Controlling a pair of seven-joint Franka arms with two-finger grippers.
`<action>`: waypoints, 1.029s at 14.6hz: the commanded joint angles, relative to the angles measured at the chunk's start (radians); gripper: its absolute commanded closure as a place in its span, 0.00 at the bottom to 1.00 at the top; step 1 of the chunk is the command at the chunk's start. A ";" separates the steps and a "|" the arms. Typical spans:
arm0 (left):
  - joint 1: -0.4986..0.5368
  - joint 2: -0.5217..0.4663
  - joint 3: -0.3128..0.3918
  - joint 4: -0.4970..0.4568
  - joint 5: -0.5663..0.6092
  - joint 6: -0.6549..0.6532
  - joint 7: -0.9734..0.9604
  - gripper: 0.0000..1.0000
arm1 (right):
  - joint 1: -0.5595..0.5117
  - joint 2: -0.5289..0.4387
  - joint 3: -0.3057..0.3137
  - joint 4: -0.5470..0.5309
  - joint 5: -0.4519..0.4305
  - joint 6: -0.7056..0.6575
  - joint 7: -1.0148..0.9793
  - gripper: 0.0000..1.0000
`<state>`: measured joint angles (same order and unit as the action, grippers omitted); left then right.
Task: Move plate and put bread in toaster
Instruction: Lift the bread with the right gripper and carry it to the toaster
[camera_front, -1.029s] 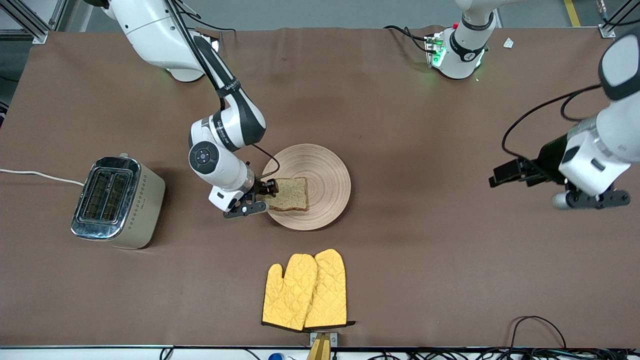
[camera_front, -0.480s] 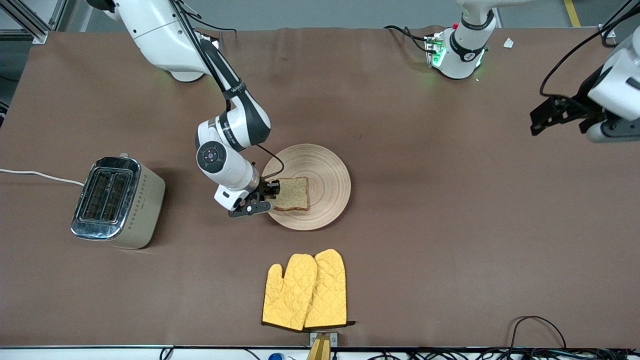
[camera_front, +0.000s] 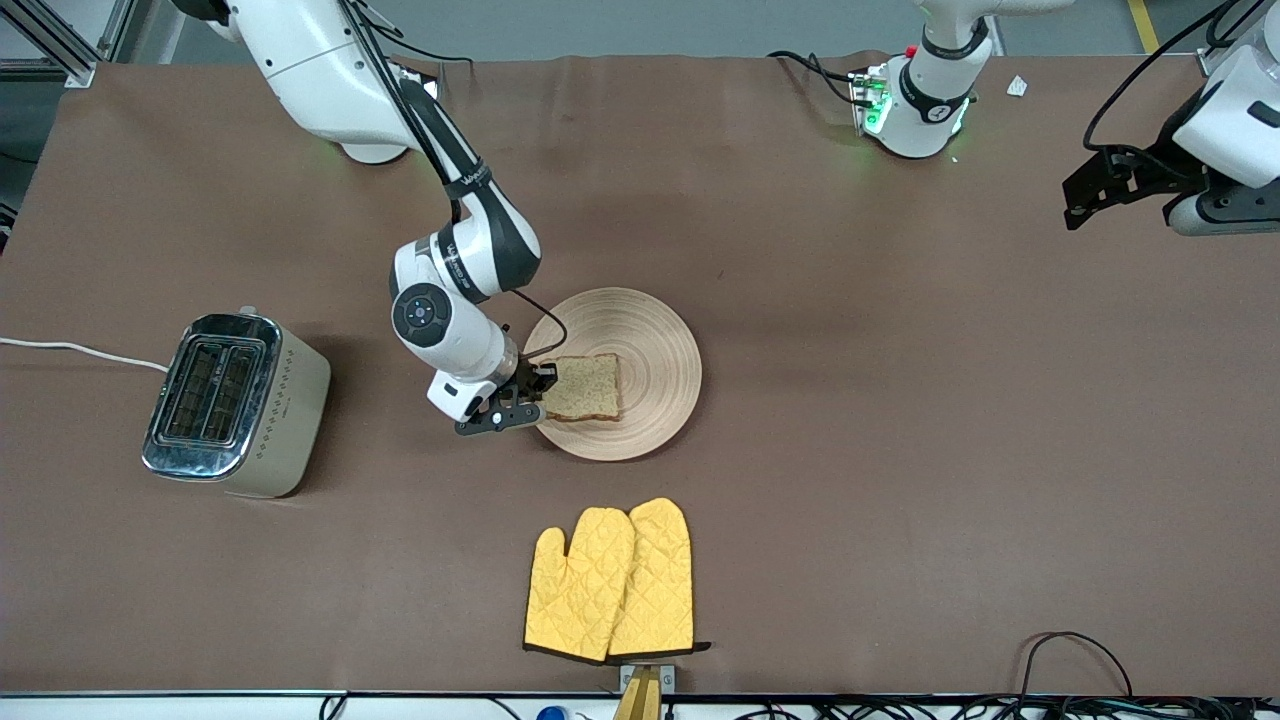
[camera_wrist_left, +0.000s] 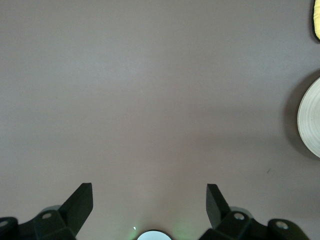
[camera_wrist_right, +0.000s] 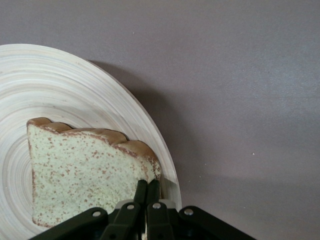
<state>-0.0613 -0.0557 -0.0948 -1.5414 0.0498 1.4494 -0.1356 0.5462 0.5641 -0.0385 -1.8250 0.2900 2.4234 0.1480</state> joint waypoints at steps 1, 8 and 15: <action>-0.018 -0.032 0.007 -0.034 0.002 0.002 0.013 0.00 | 0.009 -0.021 -0.035 0.016 -0.020 -0.078 0.021 1.00; -0.011 -0.024 0.007 -0.023 0.002 0.005 0.036 0.00 | 0.008 -0.055 -0.041 0.143 -0.201 -0.311 0.143 1.00; -0.009 -0.024 0.009 -0.023 0.002 0.000 0.036 0.00 | -0.006 -0.136 -0.119 0.240 -0.287 -0.500 0.197 1.00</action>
<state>-0.0728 -0.0594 -0.0883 -1.5490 0.0498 1.4503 -0.1171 0.5444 0.4738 -0.1258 -1.5808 0.0311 1.9630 0.3292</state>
